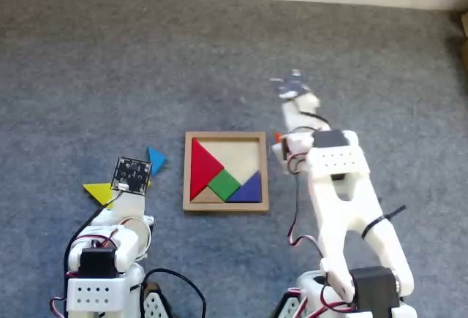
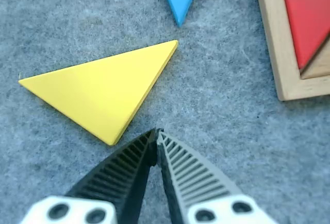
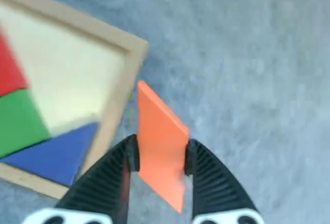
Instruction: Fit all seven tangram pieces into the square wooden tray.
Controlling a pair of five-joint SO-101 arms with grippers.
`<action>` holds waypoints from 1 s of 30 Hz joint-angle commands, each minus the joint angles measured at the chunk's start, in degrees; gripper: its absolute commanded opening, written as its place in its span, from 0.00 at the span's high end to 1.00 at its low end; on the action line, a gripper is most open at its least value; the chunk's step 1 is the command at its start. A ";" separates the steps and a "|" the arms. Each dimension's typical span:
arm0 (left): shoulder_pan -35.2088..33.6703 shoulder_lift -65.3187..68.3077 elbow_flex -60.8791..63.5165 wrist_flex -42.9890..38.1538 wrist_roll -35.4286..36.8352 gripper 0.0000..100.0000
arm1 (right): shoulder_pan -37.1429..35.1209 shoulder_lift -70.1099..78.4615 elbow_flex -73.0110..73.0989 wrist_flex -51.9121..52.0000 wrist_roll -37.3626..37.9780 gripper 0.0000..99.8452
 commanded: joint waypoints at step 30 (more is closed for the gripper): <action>-0.75 -1.98 1.27 0.62 -0.70 0.99 | -13.67 16.22 -15.60 -5.58 0.62 0.99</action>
